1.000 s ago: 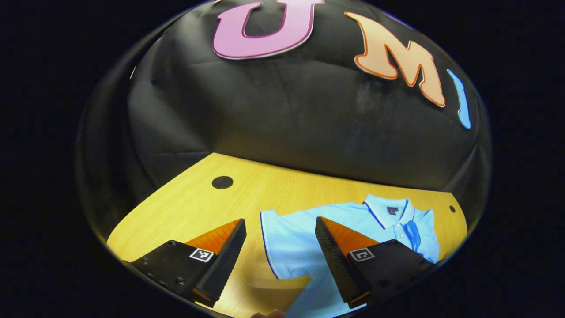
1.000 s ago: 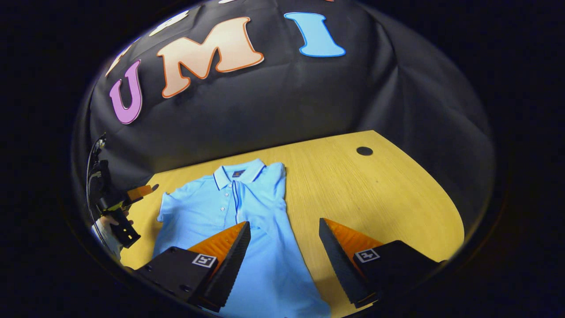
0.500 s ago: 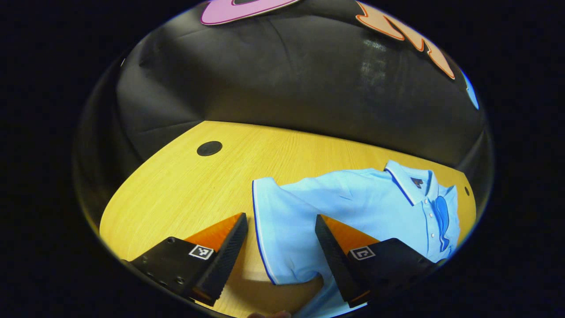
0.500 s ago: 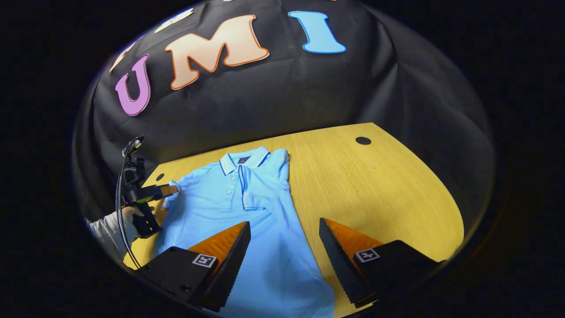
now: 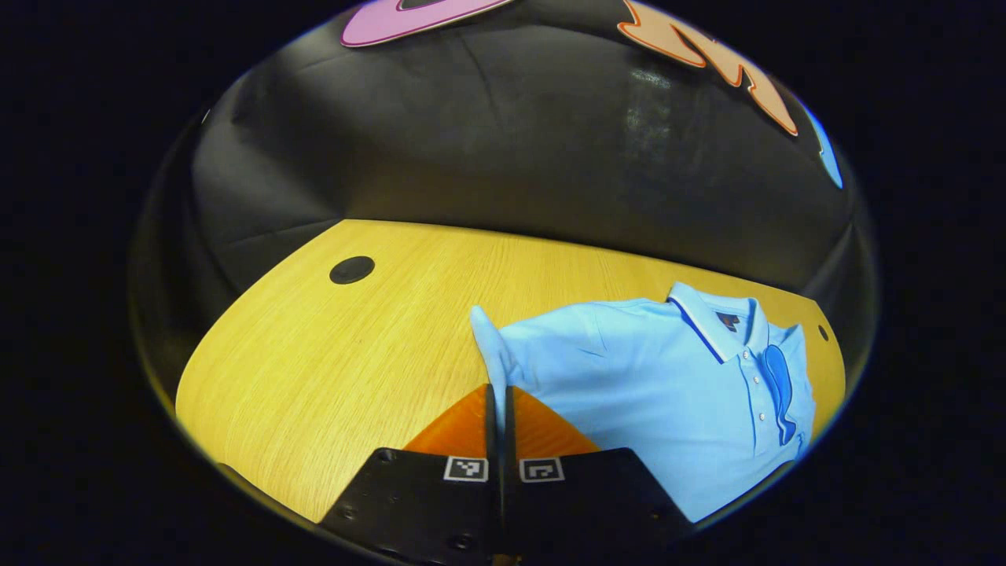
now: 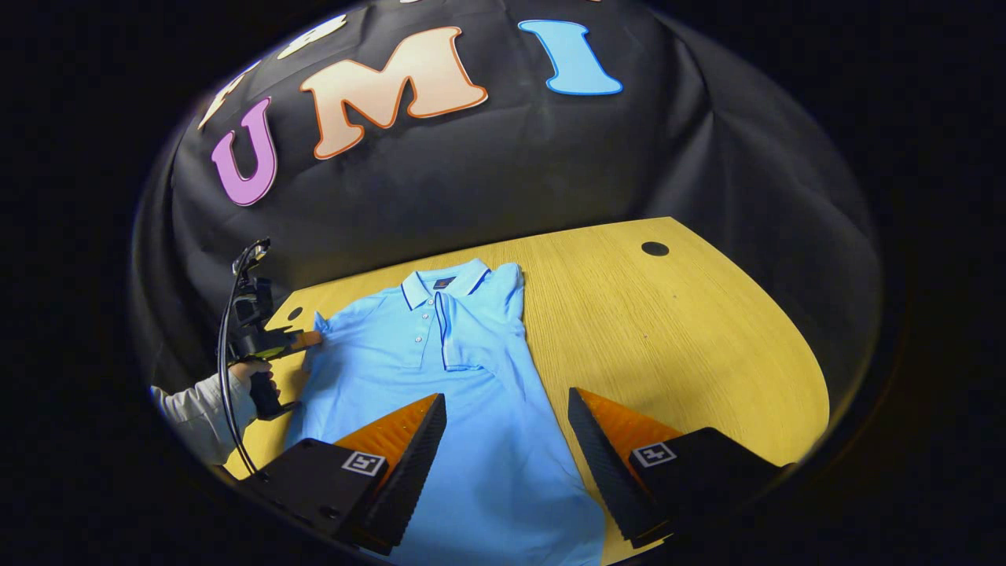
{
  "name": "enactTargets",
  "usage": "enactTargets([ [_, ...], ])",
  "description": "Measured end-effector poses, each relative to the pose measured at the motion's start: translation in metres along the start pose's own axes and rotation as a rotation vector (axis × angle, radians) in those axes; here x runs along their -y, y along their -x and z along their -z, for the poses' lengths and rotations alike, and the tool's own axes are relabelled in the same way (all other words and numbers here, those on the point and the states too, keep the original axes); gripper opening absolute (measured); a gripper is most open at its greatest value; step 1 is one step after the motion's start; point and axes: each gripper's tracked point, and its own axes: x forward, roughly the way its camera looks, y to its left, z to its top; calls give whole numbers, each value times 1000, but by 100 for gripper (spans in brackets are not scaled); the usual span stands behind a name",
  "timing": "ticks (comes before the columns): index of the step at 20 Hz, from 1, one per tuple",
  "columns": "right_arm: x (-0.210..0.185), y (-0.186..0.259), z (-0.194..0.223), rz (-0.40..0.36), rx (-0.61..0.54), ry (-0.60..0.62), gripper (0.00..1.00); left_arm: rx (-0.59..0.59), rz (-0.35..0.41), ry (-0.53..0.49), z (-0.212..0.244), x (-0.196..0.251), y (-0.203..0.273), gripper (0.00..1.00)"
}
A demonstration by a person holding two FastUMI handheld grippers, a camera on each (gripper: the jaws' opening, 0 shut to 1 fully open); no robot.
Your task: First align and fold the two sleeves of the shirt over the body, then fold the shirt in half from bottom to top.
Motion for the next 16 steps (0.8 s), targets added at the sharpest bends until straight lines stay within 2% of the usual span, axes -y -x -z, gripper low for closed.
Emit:
enactTargets([
  [3, 2, 8, -6, -8, 20, -2, 98, -23, 15, -9, -2, 20, 9, 0],
  [10, 16, 22, -14, -12, 49, -19, 98, 46, 125, -39, -33, 92, 32, 0],
  [16, 27, 31, -12, -8, 56, -33, 98, 21, 192, -92, -21, 147, 34, 0],
])
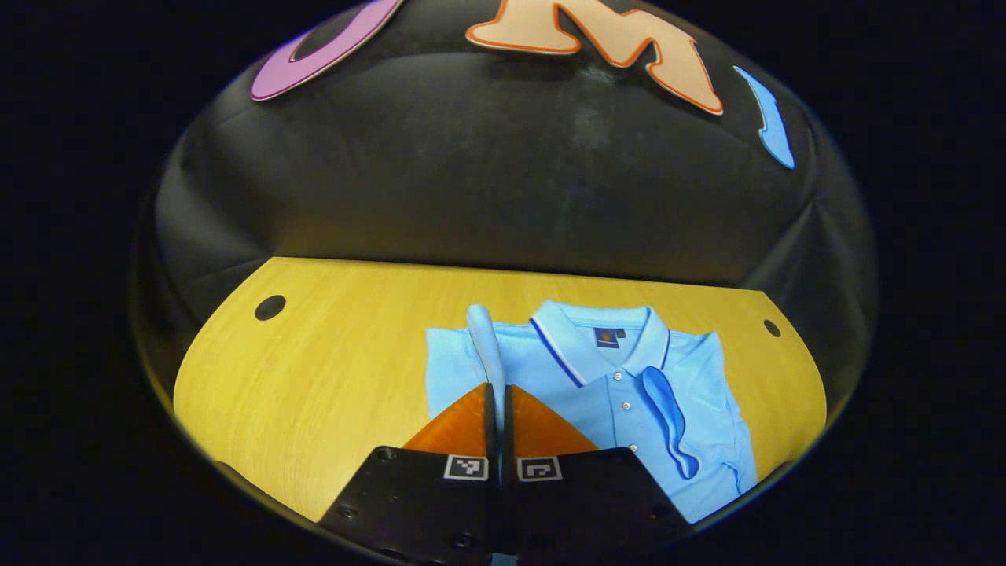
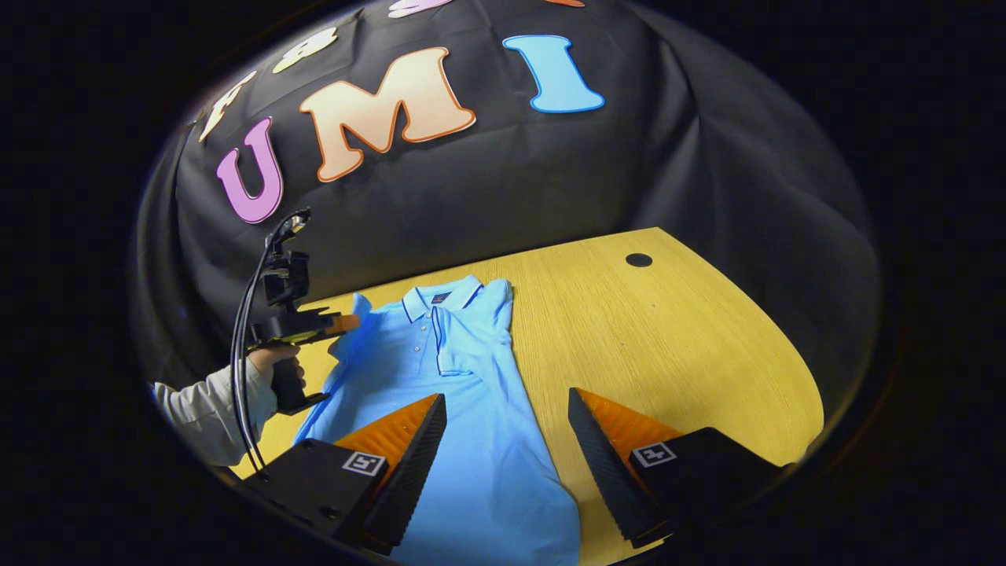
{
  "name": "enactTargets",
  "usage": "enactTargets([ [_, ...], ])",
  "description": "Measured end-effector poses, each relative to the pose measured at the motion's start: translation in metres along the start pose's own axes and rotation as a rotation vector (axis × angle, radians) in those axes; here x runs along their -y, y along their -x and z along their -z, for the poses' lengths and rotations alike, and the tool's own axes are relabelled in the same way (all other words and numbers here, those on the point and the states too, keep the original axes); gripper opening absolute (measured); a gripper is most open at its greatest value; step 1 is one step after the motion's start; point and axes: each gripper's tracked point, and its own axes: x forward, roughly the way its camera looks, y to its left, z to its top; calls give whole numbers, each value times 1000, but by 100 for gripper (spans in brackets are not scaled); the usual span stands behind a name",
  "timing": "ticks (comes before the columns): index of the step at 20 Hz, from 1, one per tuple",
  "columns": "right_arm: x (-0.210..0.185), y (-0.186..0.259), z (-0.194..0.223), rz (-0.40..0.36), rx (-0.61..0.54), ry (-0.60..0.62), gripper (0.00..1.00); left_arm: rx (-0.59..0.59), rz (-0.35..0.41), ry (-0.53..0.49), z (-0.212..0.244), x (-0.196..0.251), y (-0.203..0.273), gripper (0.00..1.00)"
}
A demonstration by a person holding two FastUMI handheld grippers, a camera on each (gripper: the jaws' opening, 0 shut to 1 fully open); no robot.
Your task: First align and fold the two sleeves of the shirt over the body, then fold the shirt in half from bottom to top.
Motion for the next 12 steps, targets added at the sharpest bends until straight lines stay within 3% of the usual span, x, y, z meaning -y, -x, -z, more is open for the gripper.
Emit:
enactTargets([
  [8, 6, -4, 5, 40, 2, -24, 98, -70, 45, -70, 34, 40, -23, 0],
  [10, 3, -5, 4, 53, 7, -35, 98, -80, 90, -49, 40, 47, -25, 3],
  [12, 0, -7, 1, 65, 22, -50, 98, -73, 171, -20, 34, 57, -13, 51],
])
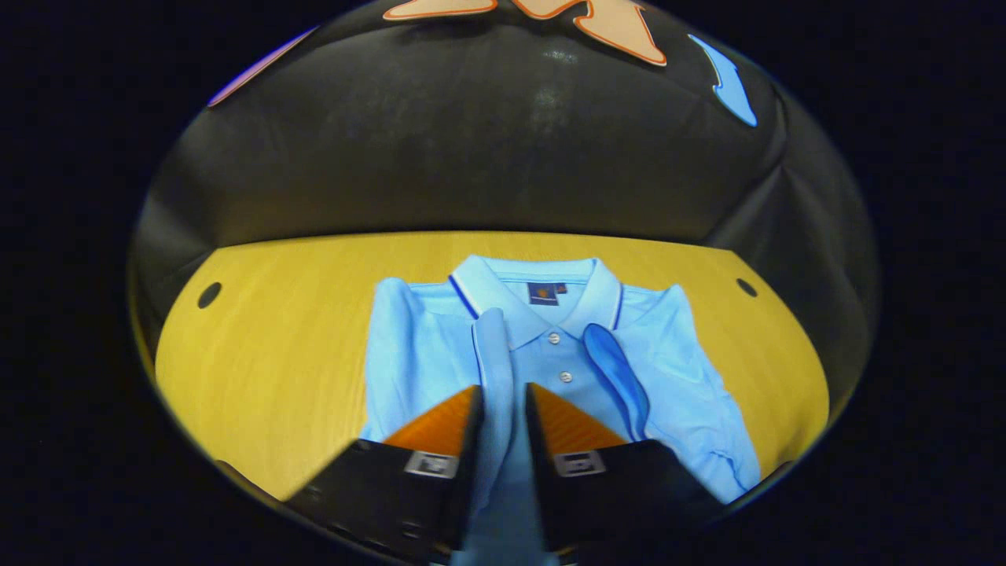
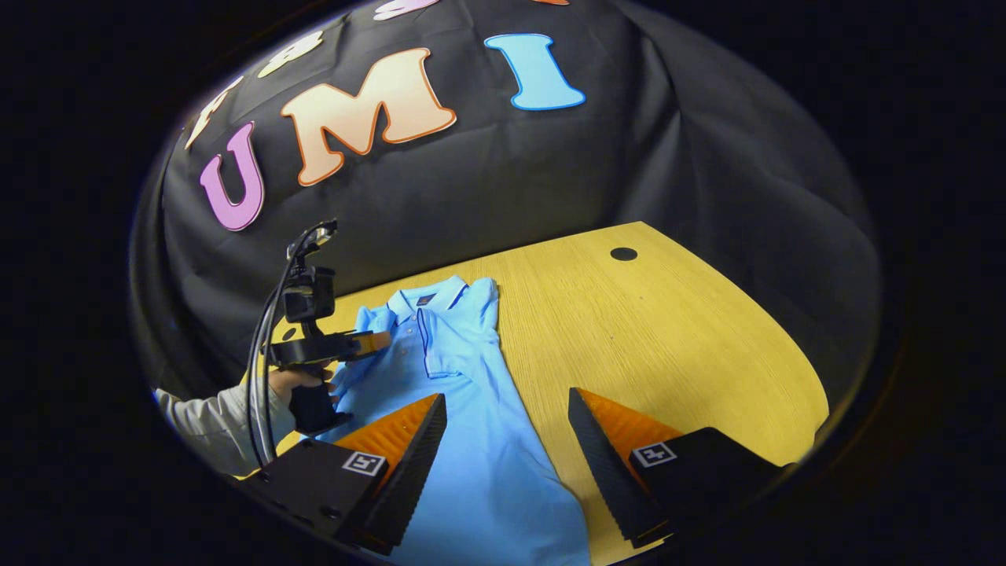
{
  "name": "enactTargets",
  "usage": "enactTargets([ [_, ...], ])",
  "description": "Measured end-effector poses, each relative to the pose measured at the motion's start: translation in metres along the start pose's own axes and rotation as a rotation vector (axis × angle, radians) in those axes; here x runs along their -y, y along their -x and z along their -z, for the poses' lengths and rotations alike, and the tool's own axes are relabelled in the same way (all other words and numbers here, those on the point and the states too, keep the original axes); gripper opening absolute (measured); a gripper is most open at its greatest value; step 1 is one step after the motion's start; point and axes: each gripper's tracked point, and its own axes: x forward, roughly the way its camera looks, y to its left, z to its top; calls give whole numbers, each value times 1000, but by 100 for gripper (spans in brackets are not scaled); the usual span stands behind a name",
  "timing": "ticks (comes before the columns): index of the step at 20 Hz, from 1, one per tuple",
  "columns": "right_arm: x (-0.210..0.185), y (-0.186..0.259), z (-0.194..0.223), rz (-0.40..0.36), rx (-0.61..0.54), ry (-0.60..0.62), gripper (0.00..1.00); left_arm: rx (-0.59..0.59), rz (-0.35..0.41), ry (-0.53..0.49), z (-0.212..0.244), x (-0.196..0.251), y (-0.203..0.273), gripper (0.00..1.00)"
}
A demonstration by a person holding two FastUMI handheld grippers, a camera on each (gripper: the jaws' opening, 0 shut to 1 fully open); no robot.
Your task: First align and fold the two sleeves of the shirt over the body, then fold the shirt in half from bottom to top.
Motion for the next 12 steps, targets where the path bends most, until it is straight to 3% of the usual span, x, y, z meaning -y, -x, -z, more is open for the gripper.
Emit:
enactTargets([
  [2, -3, 2, -8, 4, 28, -6, 97, 37, -19, -30, -8, -7, 11, 100],
  [3, -6, 4, -11, -1, 42, -5, 98, 55, -30, -39, -12, -9, 26, 95],
  [12, -19, 59, -12, -120, 113, 120, 98, 231, -100, -29, -16, -12, 182, 96],
])
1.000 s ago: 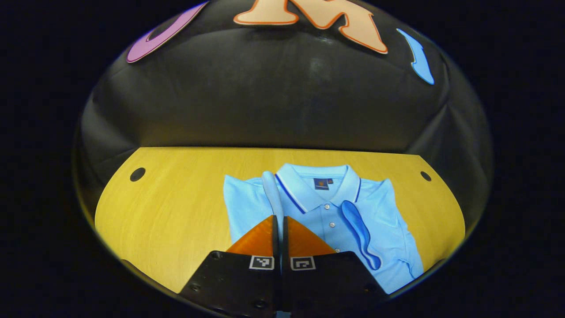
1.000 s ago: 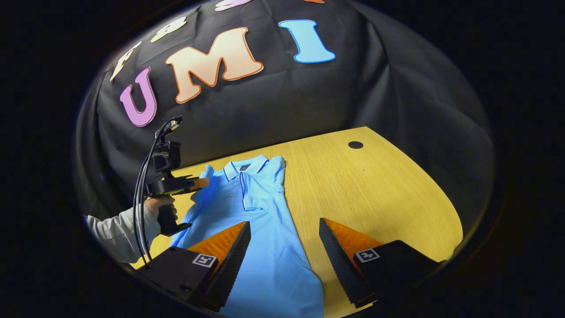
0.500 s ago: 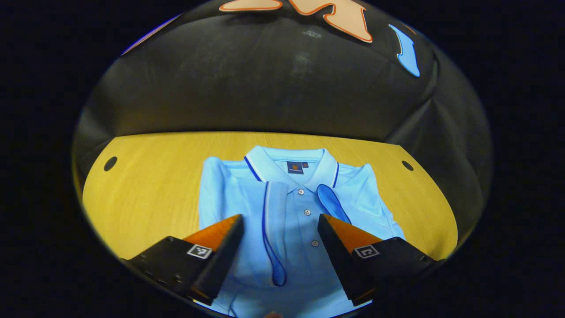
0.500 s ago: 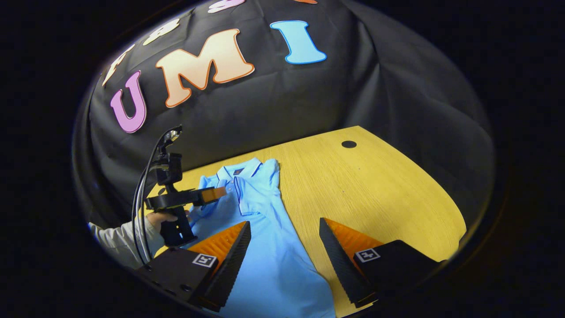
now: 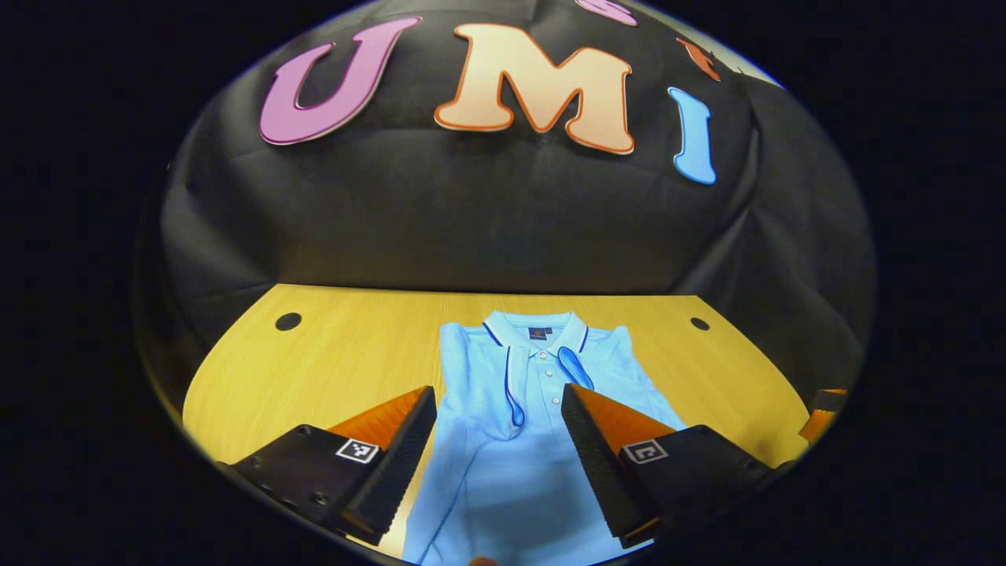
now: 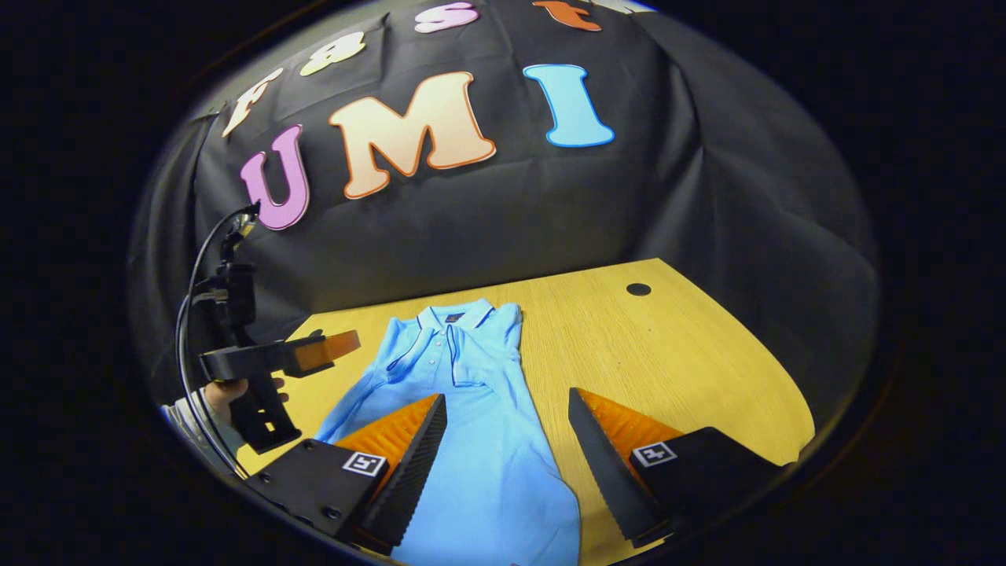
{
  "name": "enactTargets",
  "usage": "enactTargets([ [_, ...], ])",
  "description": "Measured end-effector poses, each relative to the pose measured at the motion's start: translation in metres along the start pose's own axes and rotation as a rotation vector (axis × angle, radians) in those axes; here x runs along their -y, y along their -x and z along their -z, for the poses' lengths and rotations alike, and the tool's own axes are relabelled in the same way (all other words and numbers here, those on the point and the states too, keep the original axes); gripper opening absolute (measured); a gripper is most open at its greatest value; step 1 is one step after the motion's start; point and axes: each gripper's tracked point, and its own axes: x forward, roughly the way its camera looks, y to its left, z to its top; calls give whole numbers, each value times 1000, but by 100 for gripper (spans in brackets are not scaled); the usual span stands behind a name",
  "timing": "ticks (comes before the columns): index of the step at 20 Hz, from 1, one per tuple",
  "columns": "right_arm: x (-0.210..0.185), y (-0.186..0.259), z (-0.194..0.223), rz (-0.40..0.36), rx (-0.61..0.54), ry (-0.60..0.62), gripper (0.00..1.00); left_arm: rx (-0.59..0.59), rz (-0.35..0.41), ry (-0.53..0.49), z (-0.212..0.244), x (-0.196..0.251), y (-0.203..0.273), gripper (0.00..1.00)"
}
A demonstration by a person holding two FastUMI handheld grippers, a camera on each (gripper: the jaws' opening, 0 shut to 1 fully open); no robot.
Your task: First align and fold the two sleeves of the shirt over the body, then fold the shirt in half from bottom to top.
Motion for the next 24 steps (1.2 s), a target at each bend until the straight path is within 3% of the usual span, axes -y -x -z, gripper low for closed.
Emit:
enactTargets([
  [8, 11, 58, 24, -30, -1, 82, 98, -3, -39, -25, 48, 1, 114, 96],
  [13, 22, 85, 58, 6, -27, 86, 98, -75, -75, -33, 103, -10, 165, 96],
  [23, 33, 114, 150, 71, -144, 103, 98, -192, -84, -92, 188, -21, 213, 96],
  [24, 33, 116, 159, 79, -156, 104, 93, -201, -89, -97, 196, -23, 214, 96],
])
